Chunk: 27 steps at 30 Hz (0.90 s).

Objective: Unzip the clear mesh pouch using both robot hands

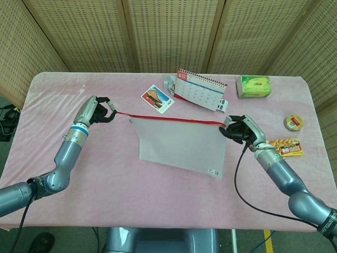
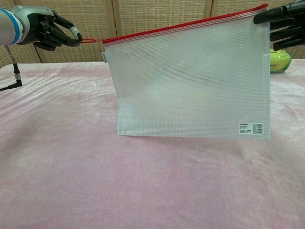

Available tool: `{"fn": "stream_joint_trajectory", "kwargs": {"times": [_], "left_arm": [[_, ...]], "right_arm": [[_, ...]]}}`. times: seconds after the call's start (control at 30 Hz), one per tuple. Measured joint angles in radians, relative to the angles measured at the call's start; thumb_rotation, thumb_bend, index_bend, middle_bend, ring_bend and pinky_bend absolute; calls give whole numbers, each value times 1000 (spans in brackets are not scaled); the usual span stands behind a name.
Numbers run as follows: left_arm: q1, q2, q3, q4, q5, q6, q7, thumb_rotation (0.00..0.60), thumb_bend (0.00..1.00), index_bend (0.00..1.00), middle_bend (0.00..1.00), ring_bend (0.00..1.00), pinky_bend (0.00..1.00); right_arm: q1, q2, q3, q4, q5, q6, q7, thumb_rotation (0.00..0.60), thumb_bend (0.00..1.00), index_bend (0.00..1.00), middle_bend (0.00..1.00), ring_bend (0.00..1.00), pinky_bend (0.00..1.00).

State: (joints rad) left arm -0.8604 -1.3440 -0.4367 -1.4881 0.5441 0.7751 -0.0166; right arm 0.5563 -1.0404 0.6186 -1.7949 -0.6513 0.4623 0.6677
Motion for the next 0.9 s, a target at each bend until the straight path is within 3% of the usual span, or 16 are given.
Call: {"fn": "stream_joint_trajectory", "kwargs": {"times": [0.17, 0.23, 0.27, 0.3, 0.33, 0.37, 0.4, 0.5, 0.8, 0.87, 0.9], "left_arm": [[10, 12, 5, 22, 15, -22, -32, 600, 813, 840, 1000, 973, 1000], [10, 13, 6, 24, 17, -29, -39, 600, 753, 803, 1000, 973, 1000], [10, 14, 7, 24, 20, -32, -42, 600, 572, 650, 999, 971, 1000], [10, 14, 9, 25, 29, -32, -43, 600, 332, 401, 987, 964, 1000], [9, 16, 13, 26, 37, -32, -41, 600, 181, 239, 972, 958, 1000], [8, 19, 18, 26, 44, -35, -37, 600, 29, 50, 948, 949, 1000], [6, 24, 25, 27, 48, -46, -31, 600, 0, 0, 927, 942, 1000], [7, 29, 31, 27, 62, -72, -27, 600, 0, 0, 919, 941, 1000], [67, 87, 41, -19, 219, 86, -43, 600, 0, 0, 904, 925, 1000], [88, 104, 53, -35, 267, 132, -32, 600, 0, 0, 821, 852, 971], [105, 115, 64, -47, 304, 170, -20, 600, 0, 0, 685, 731, 880]], "right_arm": [[-6, -2, -11, 23, -16, -1, 15, 600, 851, 829, 1000, 1000, 1000], [-6, -4, -15, 28, -24, -3, 18, 600, 772, 785, 1000, 1000, 1000], [-6, -5, -17, 31, -30, -3, 16, 600, 569, 650, 1000, 1000, 1000], [-6, -6, -19, 33, -40, -3, 13, 600, 315, 453, 1000, 1000, 1000], [-4, -6, -25, 38, -57, -7, 5, 600, 97, 246, 995, 1000, 1000], [-3, -5, -29, 43, -73, -14, -2, 600, 22, 146, 989, 1000, 1000], [-2, -4, -34, 49, -90, -23, -9, 600, 0, 65, 981, 1000, 1000], [-2, -2, -52, 66, -144, -32, -41, 600, 0, 3, 971, 999, 1000], [-35, 21, -119, 71, -292, 120, -153, 600, 0, 21, 958, 989, 1000], [-56, 24, -134, 69, -349, 190, -188, 600, 0, 68, 896, 933, 999], [-67, 23, -142, 71, -381, 228, -208, 600, 0, 101, 817, 862, 966]]}}
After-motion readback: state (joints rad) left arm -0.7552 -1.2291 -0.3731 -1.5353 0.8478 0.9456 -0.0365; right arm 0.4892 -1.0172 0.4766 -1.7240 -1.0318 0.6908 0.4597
